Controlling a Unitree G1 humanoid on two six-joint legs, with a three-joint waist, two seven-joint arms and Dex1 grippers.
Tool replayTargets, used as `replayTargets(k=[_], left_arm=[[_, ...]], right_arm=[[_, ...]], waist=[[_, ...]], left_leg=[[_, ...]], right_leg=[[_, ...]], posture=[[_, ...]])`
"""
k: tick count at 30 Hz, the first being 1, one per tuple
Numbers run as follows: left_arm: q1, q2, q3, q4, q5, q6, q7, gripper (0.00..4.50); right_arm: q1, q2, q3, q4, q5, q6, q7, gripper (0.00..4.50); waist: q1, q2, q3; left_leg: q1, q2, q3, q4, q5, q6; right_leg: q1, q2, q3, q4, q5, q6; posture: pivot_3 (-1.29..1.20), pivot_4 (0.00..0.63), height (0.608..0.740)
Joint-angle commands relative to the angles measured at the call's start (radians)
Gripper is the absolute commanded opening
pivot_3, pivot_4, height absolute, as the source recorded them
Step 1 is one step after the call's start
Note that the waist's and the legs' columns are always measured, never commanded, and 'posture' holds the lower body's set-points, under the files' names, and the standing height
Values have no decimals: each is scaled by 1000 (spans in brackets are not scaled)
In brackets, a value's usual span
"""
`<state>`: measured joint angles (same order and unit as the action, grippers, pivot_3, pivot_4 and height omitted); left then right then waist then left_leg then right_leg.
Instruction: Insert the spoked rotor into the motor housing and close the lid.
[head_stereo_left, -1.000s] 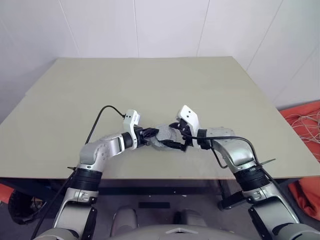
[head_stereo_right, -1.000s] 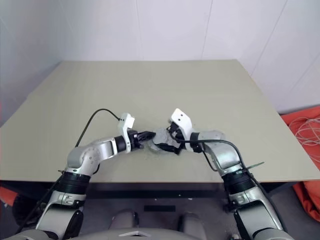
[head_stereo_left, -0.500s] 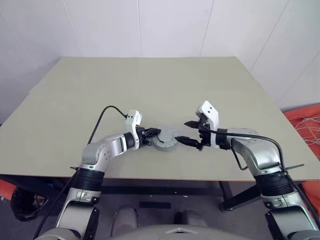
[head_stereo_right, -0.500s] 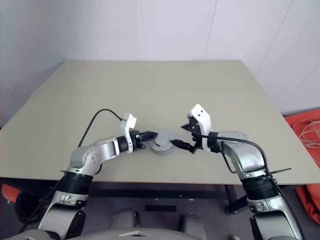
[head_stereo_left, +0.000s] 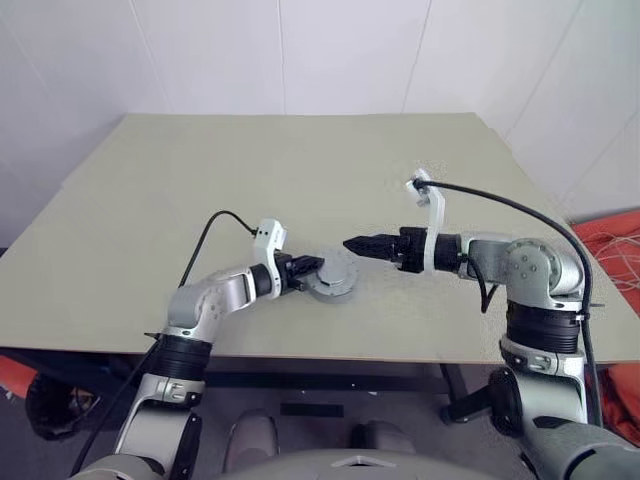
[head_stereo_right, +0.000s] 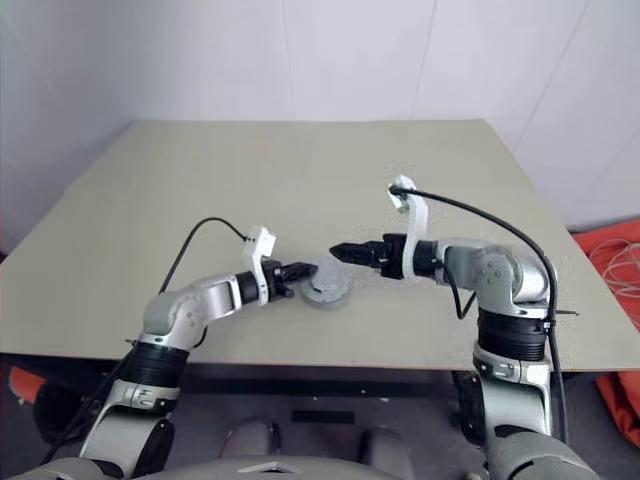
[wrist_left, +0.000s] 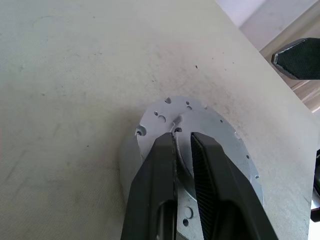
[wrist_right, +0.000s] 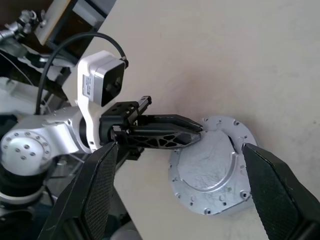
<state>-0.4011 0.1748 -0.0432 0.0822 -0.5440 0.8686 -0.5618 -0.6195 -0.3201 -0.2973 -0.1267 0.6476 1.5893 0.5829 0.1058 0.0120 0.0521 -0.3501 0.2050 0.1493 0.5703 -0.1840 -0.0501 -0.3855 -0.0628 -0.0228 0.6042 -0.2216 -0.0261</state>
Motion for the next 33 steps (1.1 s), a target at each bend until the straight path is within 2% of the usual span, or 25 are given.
replayTargets(k=[1, 8, 18, 33], left_arm=[[11, -4, -29, 25, 19, 21, 0, 574], [19, -1, -23, 17, 16, 23, 3, 574], [24, -5, -25, 10, 14, 26, 6, 574], [23, -5, -23, 7, 14, 30, 9, 574]], right_arm=[[-26, 12, -43, 69, 62, 25, -105, 4480], [1, -32, 0, 191, 178, 25, -257, 4480], [69, -109, 41, 287, 409, 25, -389, 4480], [64, -8, -82, 436, 628, 25, -606, 4480]], waist=[[2, 0, 0], [3, 0, 0], [4, 0, 0], [4, 0, 0]], left_leg=[[0, 0, 0, 0, 0, 0], [0, -1, 0, -2, 1, -2], [0, -1, 0, -3, 1, -2], [0, -1, 0, -3, 1, -2]], right_leg=[[0, 0, 0, 0, 0, 0], [0, -1, 0, 0, -1, 1], [0, -1, 0, 0, -1, 2], [0, -2, -1, 0, -1, 2]], posture=[[0, 0, 740], [0, 0, 740], [0, 0, 740], [0, 0, 740]])
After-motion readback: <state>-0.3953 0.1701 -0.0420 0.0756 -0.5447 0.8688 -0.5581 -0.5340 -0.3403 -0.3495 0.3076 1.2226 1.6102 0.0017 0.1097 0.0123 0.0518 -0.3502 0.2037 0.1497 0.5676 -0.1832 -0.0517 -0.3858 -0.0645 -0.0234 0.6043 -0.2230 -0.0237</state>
